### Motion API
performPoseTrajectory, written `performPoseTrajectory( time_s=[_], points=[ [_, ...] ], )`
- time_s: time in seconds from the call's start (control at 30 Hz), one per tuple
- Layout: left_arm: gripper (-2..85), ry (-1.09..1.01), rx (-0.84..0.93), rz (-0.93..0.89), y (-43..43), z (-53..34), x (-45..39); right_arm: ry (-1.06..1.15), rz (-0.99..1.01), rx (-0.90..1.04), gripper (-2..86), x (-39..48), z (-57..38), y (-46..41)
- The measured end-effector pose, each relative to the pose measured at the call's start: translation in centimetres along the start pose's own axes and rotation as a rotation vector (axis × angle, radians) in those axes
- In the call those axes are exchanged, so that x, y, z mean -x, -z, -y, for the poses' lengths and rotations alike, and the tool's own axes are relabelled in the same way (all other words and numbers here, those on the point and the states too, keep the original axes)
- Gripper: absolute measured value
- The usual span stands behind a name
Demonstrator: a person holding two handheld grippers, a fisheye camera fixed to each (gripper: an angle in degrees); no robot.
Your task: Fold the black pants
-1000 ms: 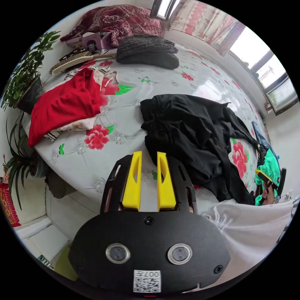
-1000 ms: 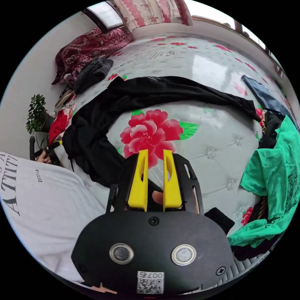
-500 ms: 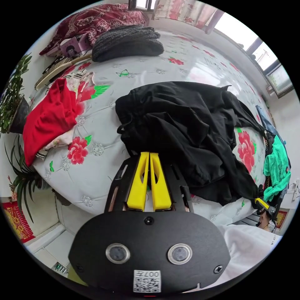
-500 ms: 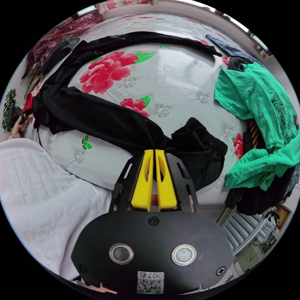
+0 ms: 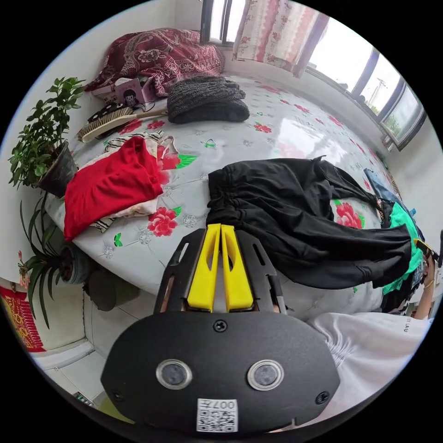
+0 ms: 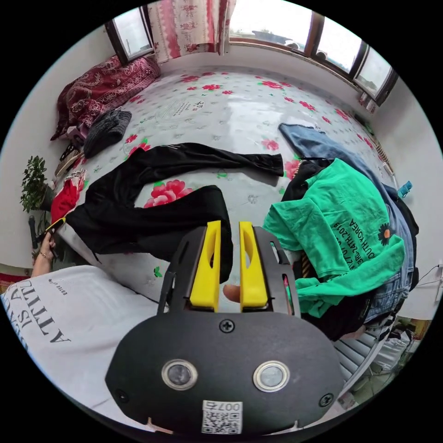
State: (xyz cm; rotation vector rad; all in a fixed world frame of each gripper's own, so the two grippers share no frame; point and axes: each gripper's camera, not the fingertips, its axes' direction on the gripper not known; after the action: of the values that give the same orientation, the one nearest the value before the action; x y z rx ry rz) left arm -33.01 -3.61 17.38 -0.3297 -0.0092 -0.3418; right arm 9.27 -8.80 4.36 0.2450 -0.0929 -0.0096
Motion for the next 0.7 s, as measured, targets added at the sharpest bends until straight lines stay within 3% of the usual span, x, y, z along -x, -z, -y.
performPoseTrajectory(
  time_s=[0.13,0.2,0.27,0.37,0.43,0.53,0.63,0.7],
  points=[
    [-1.0,-0.036,0.016,0.047,-0.2,-1.5,-0.7,-0.004,-0.056,-0.02,6.1,0.2,-2.7,-3.4],
    [-1.0,-0.019,0.027,0.045,-0.3,-2.1,-0.2,-0.043,0.017,-0.012,7.2,-0.7,-5.1,-5.3],
    [-1.0,0.032,0.034,0.033,-0.3,-2.4,0.6,-0.126,0.182,0.101,8.5,-2.1,-8.0,-9.2],
    [-1.0,0.093,0.029,0.014,0.0,-2.2,1.0,-0.25,0.473,0.119,9.2,-2.1,-11.1,-12.3],
    [-1.0,0.101,0.027,0.023,0.1,-1.7,0.5,-0.256,0.524,0.151,8.9,-0.2,-11.6,-13.9],
    [-1.0,0.091,0.035,0.055,-0.2,-0.6,-0.5,-0.175,0.392,0.268,7.1,2.8,-10.0,-16.0],
    [-1.0,0.086,0.049,0.067,-0.3,0.4,-0.8,-0.089,0.335,0.184,2.7,1.6,-7.5,-12.0],
    [-1.0,0.072,0.054,0.076,-0.2,0.9,-0.7,-0.021,0.182,0.07,1.4,0.1,-6.3,-6.9]
  ],
)
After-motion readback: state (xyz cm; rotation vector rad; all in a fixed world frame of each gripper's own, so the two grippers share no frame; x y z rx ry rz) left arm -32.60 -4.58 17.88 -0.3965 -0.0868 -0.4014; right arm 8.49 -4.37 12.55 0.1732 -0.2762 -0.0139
